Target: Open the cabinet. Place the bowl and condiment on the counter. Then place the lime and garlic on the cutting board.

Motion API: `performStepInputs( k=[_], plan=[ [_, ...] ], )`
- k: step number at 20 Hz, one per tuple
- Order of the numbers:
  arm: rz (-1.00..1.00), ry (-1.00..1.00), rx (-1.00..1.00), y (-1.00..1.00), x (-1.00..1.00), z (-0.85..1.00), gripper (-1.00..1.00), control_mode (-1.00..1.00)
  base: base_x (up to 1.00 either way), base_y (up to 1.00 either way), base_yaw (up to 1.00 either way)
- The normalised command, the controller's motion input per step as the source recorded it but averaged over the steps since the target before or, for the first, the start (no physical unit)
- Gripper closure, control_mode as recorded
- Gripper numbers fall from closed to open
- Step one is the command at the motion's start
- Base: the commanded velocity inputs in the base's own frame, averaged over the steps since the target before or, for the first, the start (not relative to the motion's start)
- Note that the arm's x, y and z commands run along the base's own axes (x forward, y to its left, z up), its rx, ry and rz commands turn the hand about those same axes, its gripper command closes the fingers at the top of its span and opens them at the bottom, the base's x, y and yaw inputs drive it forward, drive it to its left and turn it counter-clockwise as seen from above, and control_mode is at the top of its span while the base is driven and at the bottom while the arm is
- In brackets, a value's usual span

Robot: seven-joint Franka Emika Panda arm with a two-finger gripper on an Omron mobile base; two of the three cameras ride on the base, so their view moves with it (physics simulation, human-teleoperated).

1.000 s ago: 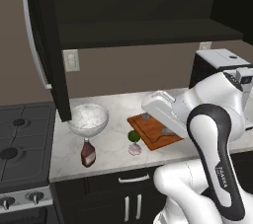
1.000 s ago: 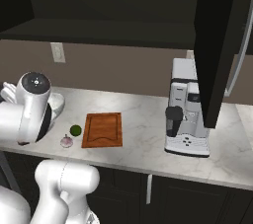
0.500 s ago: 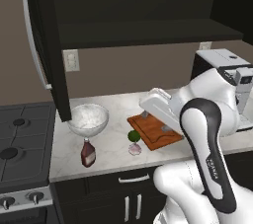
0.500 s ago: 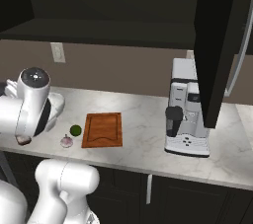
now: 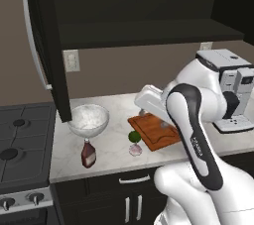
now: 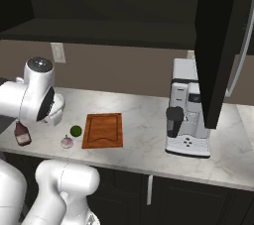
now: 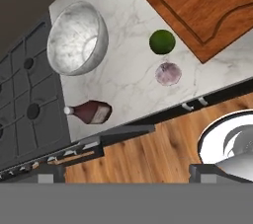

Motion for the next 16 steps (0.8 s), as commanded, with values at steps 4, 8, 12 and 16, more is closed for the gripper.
performStepInputs(
  k=[4, 8, 12, 16],
  plan=[
    [0.06, 0.1, -0.1, -0.28, -0.14, 0.0, -1.0, -1.0, 0.0, 0.0, 0.0],
    [0.08, 0.11, -0.11, -0.24, -0.24, -0.03, -1.0, -1.0, 0.0, 0.0, 0.0],
    [0.08, 0.06, -0.07, -0.09, -0.09, -0.13, -1.0, -1.0, 0.0, 0.0, 0.0],
    [0.1, 0.01, -0.07, 0.0, 0.0, -0.26, -1.0, -1.0, 0.0, 0.0, 0.0]
  ],
)
